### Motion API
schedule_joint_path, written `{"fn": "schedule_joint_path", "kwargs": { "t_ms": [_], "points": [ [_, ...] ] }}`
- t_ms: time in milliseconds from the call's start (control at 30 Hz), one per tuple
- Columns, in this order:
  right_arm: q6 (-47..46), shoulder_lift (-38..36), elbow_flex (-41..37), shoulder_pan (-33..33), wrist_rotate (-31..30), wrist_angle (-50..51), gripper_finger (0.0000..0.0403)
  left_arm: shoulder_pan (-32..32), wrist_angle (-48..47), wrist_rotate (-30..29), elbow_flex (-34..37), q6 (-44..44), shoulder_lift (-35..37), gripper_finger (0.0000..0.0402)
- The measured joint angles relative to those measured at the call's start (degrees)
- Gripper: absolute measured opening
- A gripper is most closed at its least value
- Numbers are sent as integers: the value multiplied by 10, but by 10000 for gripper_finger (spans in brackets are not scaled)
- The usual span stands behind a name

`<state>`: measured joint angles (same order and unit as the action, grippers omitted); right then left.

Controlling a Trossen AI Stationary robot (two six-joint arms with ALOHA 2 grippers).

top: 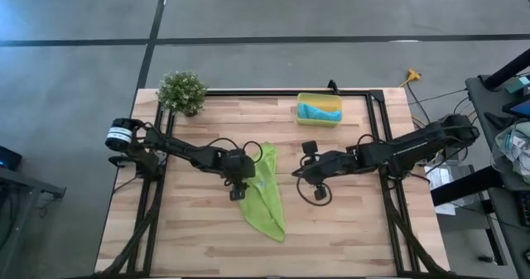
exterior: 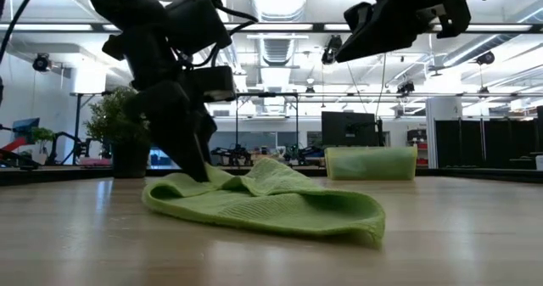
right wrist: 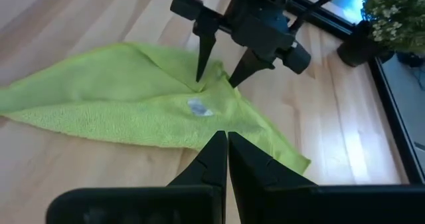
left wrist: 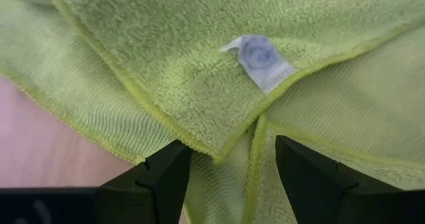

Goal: Roll microfiber towels into tight, uniform cylinder then place into a basket
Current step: Fold the green microfiber towel

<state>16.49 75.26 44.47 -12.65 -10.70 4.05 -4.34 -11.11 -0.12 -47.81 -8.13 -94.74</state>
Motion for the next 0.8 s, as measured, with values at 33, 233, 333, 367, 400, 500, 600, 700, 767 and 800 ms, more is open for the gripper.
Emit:
{"fn": "schedule_joint_path", "kwargs": {
  "t_ms": [33,233,333,367,400,500,600,700,767,800],
  "points": [
    [0,0,0,1,0,-1,9,0,1,-3,0,3,0,203],
    [0,37,-1,14,1,-12,9,0,8,-5,-3,13,1,203],
    [5,67,-2,24,1,-32,9,0,24,-5,-2,12,1,203],
    [10,76,-2,26,1,-45,9,0,32,-5,-2,12,1,203],
    [16,85,-2,28,1,-60,9,0,38,-5,-2,12,1,203],
    [31,107,-2,33,4,-90,9,0,60,-5,-2,15,1,203],
    [53,124,-2,40,17,-109,9,0,80,-2,-2,15,1,203],
    [92,140,-2,53,54,-128,9,0,96,-2,-2,13,2,203],
    [123,150,-2,62,66,-151,9,0,108,-2,-2,9,2,203],
    [138,153,-2,68,66,-160,9,0,114,-2,-2,3,2,203]
  ]
}}
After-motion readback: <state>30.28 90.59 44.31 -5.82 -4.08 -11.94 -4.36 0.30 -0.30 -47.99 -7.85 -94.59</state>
